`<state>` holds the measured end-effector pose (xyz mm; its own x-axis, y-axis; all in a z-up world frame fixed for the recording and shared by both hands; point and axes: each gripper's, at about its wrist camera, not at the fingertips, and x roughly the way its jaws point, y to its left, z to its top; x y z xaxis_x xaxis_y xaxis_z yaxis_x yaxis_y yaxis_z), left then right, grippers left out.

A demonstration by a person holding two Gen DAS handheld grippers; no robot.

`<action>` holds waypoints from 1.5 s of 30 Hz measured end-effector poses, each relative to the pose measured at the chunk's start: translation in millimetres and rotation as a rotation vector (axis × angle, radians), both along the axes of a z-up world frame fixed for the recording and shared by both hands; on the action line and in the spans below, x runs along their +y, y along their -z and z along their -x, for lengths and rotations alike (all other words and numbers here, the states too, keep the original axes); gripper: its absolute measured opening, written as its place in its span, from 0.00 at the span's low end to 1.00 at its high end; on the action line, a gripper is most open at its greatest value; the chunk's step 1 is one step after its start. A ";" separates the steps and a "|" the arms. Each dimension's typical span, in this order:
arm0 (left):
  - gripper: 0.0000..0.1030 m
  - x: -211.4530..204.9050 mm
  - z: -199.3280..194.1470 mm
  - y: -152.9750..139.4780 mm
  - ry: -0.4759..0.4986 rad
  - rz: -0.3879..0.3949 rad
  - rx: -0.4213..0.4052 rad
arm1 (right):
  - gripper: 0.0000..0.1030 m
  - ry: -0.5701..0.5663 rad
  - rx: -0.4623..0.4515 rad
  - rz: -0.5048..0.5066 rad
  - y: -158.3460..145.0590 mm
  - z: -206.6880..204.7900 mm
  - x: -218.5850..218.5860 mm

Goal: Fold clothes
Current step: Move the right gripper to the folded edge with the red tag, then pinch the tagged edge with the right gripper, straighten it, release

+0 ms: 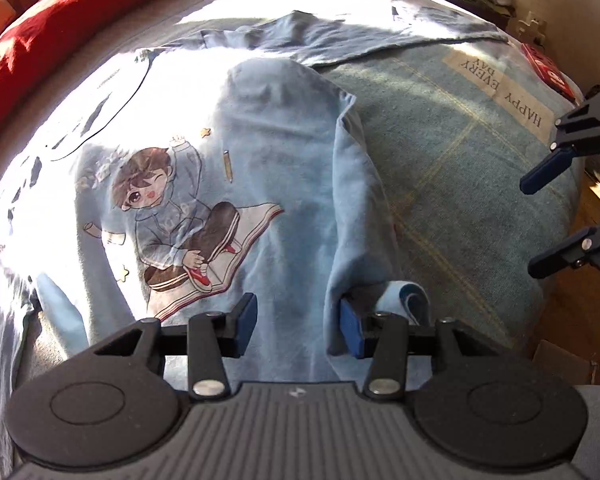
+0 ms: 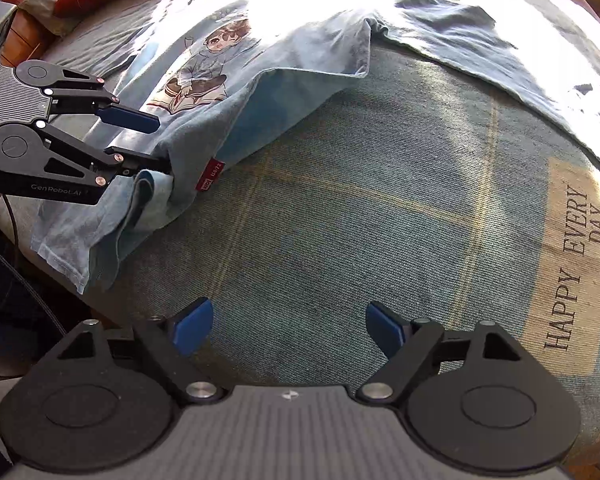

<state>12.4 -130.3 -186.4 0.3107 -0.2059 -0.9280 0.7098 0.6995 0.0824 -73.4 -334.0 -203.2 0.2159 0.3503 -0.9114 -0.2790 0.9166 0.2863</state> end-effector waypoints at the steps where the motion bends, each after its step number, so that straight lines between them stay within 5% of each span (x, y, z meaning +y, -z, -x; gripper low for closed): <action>1: 0.45 8.1 -2.3 0.7 -0.012 -0.010 -0.004 | 0.80 0.005 -0.004 -0.012 -1.9 -1.8 4.5; 8: 0.44 47.7 -12.2 4.7 -0.055 -0.023 0.011 | 0.63 0.062 -0.003 -0.111 -9.2 -27.6 37.1; 14: 0.45 64.1 -13.0 -1.7 -0.048 0.011 0.018 | 0.56 0.264 0.089 -0.315 7.0 -43.7 40.2; 18: 0.45 69.6 -16.5 -2.4 -0.048 0.024 0.020 | 0.53 0.349 0.128 -0.363 19.0 -47.5 42.9; 24: 0.45 72.0 -19.5 -0.9 -0.021 0.023 0.029 | 0.23 0.426 0.193 -0.410 41.2 -53.3 56.5; 27: 0.45 75.3 -19.7 -1.4 -0.027 0.017 0.036 | 0.09 0.430 0.191 -0.408 36.4 -51.5 59.7; 31: 0.45 77.1 -19.1 -5.7 -0.026 0.025 0.040 | 0.03 0.425 0.184 -0.388 23.1 -44.2 54.7; 45: 0.46 68.3 -10.3 -9.2 -0.029 0.018 0.038 | 0.03 0.308 0.245 -0.103 -14.0 1.2 -6.8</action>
<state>22.7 -62.0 -177.2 0.2809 -0.2143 -0.9355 0.6919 0.7207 0.0426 -74.5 -340.7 -189.2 0.1060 0.3949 -0.9126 0.0922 0.9099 0.4044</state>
